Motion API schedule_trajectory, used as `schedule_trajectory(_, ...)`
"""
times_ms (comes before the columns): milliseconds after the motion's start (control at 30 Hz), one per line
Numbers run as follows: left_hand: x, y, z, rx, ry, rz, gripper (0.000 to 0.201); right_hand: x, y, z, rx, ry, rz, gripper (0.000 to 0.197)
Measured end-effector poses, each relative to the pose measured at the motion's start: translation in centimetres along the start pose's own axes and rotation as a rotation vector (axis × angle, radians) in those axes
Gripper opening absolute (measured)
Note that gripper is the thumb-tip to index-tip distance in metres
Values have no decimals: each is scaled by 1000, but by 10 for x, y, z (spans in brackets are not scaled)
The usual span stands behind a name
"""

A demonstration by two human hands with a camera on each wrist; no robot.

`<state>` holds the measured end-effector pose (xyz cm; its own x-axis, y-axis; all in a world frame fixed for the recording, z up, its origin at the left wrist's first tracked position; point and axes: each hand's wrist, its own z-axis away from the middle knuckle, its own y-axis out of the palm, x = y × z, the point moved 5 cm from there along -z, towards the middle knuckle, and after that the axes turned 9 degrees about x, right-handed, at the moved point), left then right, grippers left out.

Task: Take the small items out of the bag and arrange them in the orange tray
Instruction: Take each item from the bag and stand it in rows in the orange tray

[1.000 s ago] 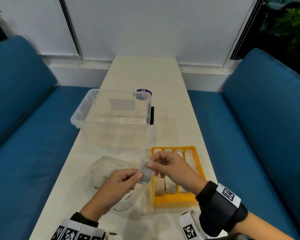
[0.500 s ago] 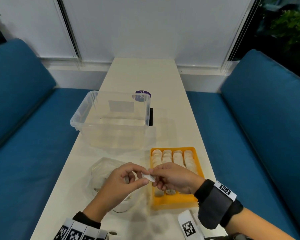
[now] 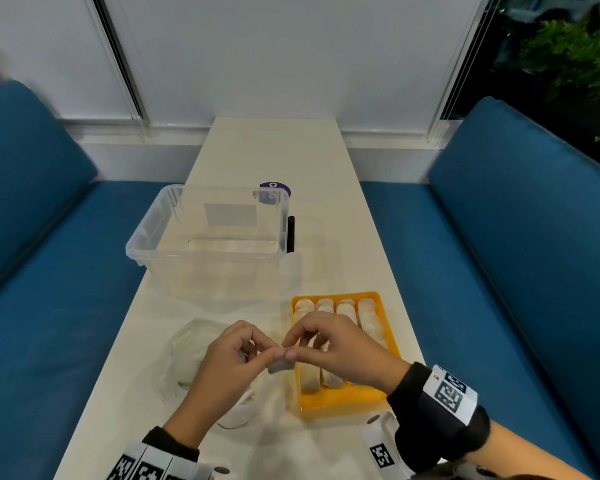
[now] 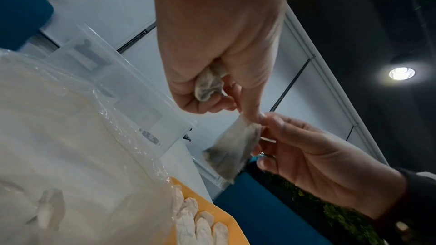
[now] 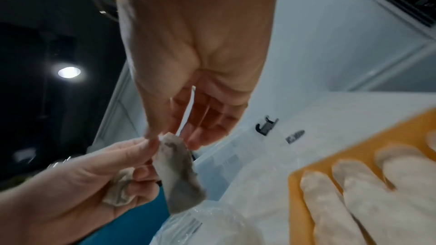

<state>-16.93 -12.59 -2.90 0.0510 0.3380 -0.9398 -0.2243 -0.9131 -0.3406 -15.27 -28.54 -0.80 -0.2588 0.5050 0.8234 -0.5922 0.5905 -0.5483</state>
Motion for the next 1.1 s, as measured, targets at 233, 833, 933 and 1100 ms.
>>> schedule_trajectory(233,-1,3,-1,-4,-23,43,20,7,-4,-4,46,-37,182,17)
schedule_trajectory(833,41,-44,33,-120,-356,272,9,-100,10,-8,259,454,76,7)
schedule_trajectory(933,47,-46,40,-127,-397,296,9,-103,22,-12,323,474,23,5)
schedule_trajectory(1100,50,-40,42,-108,-426,312,11,-113,34,-21,311,519,-32,8)
